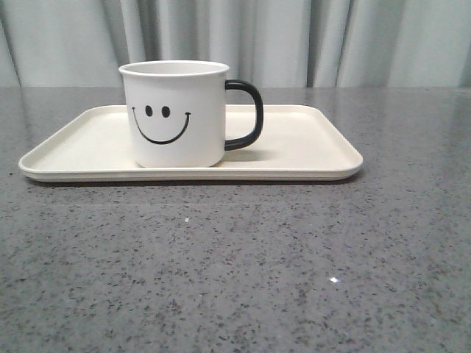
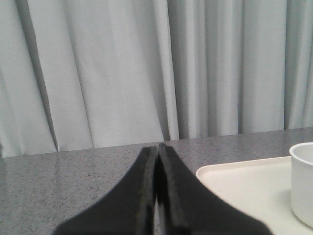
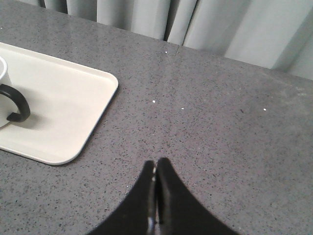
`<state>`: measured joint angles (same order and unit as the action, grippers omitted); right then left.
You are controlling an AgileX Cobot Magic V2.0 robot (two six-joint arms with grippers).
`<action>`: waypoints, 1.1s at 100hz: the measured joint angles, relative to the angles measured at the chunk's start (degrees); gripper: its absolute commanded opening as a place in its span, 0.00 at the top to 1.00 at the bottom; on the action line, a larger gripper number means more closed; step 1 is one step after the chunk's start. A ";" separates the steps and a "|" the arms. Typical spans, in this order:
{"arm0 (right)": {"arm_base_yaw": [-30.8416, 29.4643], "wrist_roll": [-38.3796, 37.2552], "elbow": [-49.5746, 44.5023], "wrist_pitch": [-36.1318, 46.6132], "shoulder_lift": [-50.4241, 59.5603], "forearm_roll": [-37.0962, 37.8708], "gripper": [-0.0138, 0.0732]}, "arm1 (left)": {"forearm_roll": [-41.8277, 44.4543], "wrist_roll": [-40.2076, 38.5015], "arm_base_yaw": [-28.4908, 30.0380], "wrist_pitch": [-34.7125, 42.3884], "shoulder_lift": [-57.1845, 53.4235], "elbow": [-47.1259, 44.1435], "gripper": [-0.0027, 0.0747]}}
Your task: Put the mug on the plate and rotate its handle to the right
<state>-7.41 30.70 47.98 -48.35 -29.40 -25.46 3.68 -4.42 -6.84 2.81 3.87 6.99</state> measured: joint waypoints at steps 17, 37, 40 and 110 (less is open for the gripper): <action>0.00 0.00 0.00 0.00 0.00 0.00 0.97 | 0.00 0.00 1.69 1.06 -4.10 -4.93 0.99; 0.00 -0.11 0.00 -0.05 0.00 0.10 0.97 | 0.00 0.00 2.19 1.76 -4.10 -7.04 0.99; 0.00 -0.11 0.00 -0.05 0.00 0.10 0.97 | 0.00 0.00 2.19 1.76 -4.10 -7.04 0.99; 0.00 -0.11 0.00 -0.05 0.00 0.10 0.97 | 0.00 0.00 2.19 1.75 -4.10 -7.04 0.99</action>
<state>-7.41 30.59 47.98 -48.40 -29.40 -25.37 3.68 -4.42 -4.66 4.56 -0.23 -0.05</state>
